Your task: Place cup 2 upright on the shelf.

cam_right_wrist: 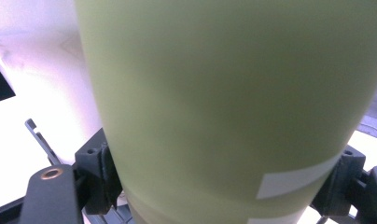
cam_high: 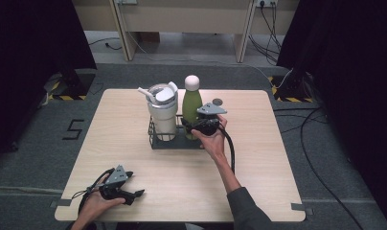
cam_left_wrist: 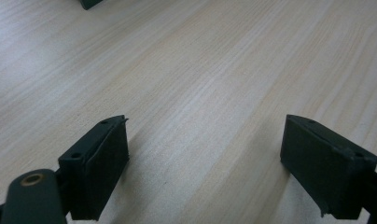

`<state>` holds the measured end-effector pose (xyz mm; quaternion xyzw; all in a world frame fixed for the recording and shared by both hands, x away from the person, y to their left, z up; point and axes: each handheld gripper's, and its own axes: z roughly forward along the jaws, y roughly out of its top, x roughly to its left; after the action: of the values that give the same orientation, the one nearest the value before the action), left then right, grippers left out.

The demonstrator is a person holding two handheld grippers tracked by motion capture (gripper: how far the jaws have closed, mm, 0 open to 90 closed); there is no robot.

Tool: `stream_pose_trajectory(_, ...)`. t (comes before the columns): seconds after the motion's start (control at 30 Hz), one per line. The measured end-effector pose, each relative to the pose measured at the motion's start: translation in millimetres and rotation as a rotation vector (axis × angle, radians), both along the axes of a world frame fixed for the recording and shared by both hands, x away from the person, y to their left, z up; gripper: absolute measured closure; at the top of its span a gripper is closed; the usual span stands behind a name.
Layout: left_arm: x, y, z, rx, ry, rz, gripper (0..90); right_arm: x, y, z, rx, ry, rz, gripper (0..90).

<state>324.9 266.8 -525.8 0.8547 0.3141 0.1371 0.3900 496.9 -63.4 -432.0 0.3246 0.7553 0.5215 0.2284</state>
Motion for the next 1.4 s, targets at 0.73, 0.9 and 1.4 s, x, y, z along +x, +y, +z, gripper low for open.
stream_pose_trajectory(0.73, 0.1, 0.0, 0.0, 0.001, -0.002, 0.0, 14.6, -8.3, -7.5, 5.5, 0.034, -0.011, -0.008, 17.1)
stream_pose_trajectory(0.9, 0.0, -0.1, -0.1, -0.002, 0.0, 0.001, 14.5, -12.3, -9.8, 8.8, 0.042, -0.014, -0.008, 16.5)
stream_pose_trajectory(1.4, 0.0, -0.1, 0.0, 0.0, 0.0, 0.001, 14.6, -23.0, -17.2, 13.5, 0.042, -0.018, -0.006, 15.7)
